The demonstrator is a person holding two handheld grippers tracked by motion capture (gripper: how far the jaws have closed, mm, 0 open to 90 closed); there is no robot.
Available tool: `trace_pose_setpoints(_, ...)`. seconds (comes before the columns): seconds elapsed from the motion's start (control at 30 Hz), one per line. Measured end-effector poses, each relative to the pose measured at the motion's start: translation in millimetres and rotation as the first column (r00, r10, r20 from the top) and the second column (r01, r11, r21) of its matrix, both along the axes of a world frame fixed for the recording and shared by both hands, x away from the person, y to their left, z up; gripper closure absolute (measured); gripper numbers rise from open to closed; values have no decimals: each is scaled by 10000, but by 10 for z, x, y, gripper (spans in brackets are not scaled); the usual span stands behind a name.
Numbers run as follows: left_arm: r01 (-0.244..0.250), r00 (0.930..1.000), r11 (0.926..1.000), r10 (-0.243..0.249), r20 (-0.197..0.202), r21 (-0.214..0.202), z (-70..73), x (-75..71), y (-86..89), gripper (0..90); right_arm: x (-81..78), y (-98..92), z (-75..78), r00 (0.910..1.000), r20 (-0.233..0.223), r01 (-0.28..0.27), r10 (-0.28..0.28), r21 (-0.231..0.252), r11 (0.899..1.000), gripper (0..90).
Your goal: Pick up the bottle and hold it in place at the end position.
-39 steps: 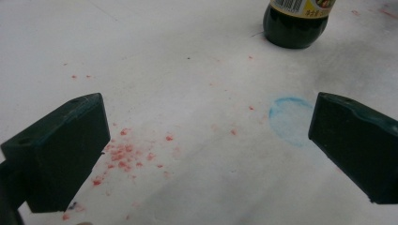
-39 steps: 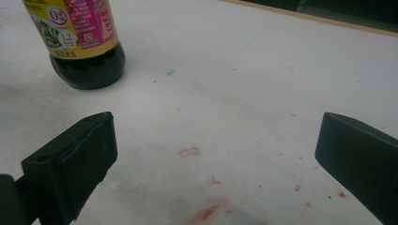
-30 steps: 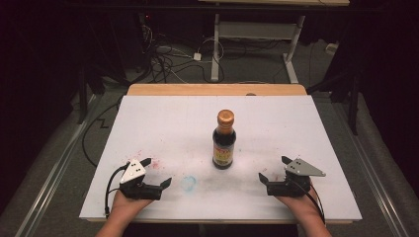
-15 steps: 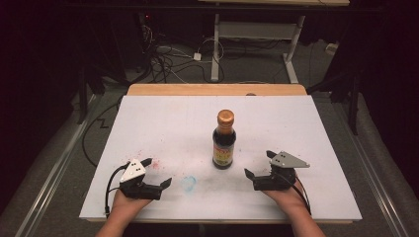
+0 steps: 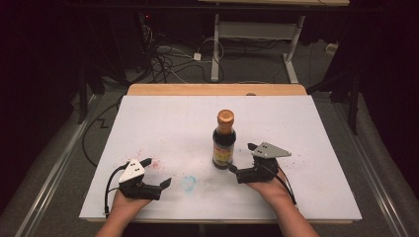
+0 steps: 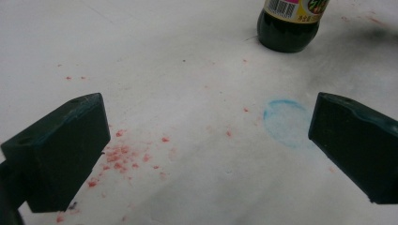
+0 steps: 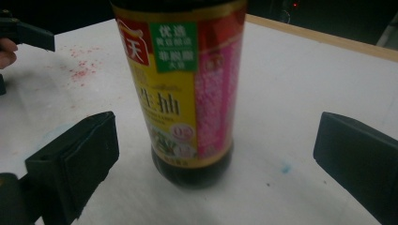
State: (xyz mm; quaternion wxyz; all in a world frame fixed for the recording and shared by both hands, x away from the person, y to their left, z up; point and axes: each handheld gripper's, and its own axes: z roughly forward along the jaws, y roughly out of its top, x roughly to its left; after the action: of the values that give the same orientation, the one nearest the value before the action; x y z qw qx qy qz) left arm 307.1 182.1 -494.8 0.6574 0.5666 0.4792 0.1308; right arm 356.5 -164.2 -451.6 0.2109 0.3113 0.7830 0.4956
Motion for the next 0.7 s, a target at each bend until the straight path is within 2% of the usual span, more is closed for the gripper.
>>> trace_pose_setpoints(0.2,21,10000,10000,-21,35,16,-1,-4,-3,0,68,174,77,9995,159,-269,267,112,9996,41)
trace_pose_setpoints(0.53,18,10000,10000,-18,32,49,-3,-4,-4,0,156,308,180,9980,407,-491,481,240,9985,162)
trace_pose_setpoints(0.7,9,10000,10000,-9,33,15,-2,-3,-2,0,180,350,200,9972,516,-554,542,233,9982,303)
